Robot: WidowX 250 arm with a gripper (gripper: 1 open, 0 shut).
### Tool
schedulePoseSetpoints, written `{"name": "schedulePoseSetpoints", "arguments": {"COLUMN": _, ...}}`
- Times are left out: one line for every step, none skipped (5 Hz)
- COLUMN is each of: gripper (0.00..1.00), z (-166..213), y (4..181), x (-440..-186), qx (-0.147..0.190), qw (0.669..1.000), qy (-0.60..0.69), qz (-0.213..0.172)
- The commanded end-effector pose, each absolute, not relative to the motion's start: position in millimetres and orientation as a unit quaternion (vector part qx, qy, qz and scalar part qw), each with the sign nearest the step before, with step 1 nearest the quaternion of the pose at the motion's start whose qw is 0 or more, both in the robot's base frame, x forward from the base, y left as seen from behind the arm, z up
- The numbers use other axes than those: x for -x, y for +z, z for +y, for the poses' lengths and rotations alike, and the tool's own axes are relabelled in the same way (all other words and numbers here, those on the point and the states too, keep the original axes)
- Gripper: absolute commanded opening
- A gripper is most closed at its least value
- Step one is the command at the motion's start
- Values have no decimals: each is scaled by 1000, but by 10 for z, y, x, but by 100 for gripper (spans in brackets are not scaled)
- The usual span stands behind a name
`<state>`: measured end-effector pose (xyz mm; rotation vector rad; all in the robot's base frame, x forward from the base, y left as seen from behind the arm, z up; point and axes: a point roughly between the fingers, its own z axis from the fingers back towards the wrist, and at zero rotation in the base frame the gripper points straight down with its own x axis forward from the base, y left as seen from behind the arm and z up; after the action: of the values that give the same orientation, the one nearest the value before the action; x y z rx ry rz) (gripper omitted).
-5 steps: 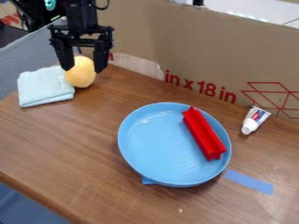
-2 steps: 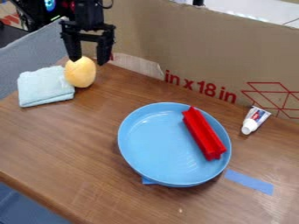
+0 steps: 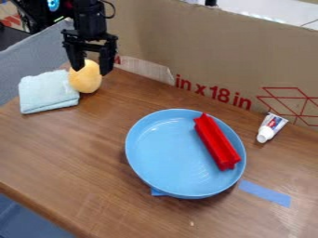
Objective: Move the yellow ball to the right side of the table
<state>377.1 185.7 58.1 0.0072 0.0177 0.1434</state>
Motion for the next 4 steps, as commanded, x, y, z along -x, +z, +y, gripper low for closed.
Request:
{"name": "schedulePoseSetpoints", "arguments": {"gripper": 100, "z": 1963, "y": 667, "x": -3722, "qx": -16, "qw": 997, "qy": 77, "qz": -14}}
{"name": "schedulePoseSetpoints", "arguments": {"gripper": 100, "z": 1990, "y": 486, "x": -3768, "qx": 1, "qw": 997, "qy": 70, "qz": -17}}
{"name": "schedulePoseSetpoints", "arguments": {"gripper": 100, "z": 2036, "y": 495, "x": -3889, "qx": 6, "qw": 997, "qy": 68, "qz": -25}}
{"name": "schedulePoseSetpoints", "arguments": {"gripper": 100, "z": 1933, "y": 447, "x": -3880, "qx": 15, "qw": 997, "qy": 64, "qz": -28}}
